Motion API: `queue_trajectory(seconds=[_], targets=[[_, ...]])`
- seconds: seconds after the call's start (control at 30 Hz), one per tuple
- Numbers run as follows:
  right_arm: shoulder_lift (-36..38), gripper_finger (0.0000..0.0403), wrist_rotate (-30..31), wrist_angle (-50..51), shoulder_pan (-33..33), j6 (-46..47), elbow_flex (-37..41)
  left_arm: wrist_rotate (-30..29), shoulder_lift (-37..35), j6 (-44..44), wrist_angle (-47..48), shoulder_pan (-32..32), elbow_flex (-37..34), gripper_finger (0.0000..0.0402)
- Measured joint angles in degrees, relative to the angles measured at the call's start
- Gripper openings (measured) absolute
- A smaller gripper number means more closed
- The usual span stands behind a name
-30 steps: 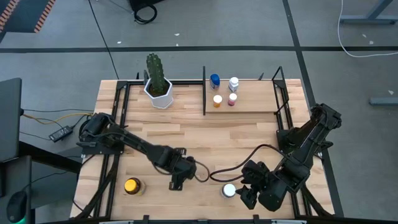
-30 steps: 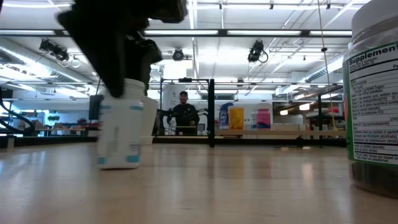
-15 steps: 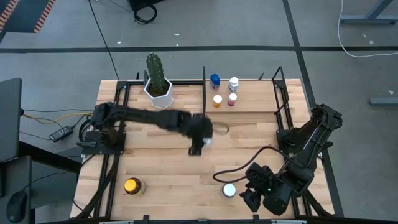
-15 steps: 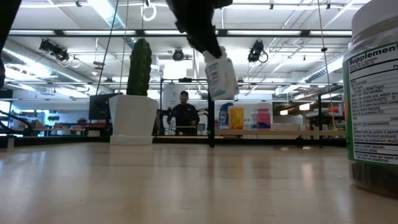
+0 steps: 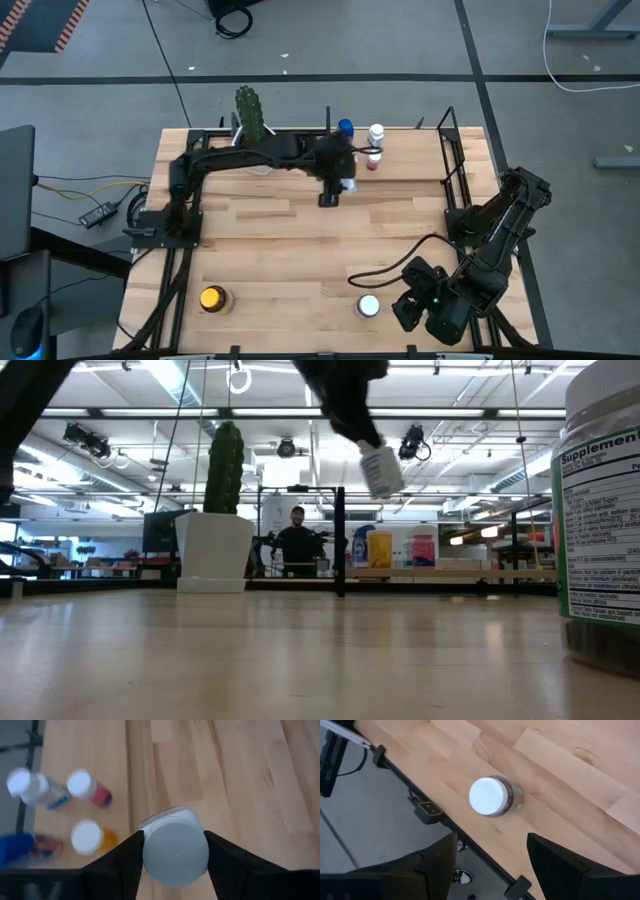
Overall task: Pick and place medicine bottles onto shelf by color
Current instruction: Move the white pill bottle below on the shelf
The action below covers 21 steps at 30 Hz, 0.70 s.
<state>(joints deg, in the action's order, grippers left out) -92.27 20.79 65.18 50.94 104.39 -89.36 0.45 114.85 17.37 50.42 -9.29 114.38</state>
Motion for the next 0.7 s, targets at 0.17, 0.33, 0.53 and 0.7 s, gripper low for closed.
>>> queue_trajectory(seconds=[0.17, 0.33, 0.53, 0.7], targets=[[0.0, 0.0248, -0.3, 1.1, 0.2, 2.9, 0.0, -0.1, 8.4, 1.3, 4.3, -0.6, 11.6, 0.0190], [0.0, 0.0248, -0.5, 0.8, 0.3, 5.7, 0.0, -0.1, 15.2, 1.4, 8.6, -0.9, 18.5, 0.0196], [0.0, 0.0248, -0.5, 0.2, 0.3, 6.6, 0.0, -0.1, 19.4, 1.3, 8.6, -0.7, 19.2, 0.0194], [0.0, 0.0248, -0.6, -0.8, 0.3, 6.7, 0.0, -0.1, 21.9, 1.1, 8.8, -0.4, 19.2, 0.0197]])
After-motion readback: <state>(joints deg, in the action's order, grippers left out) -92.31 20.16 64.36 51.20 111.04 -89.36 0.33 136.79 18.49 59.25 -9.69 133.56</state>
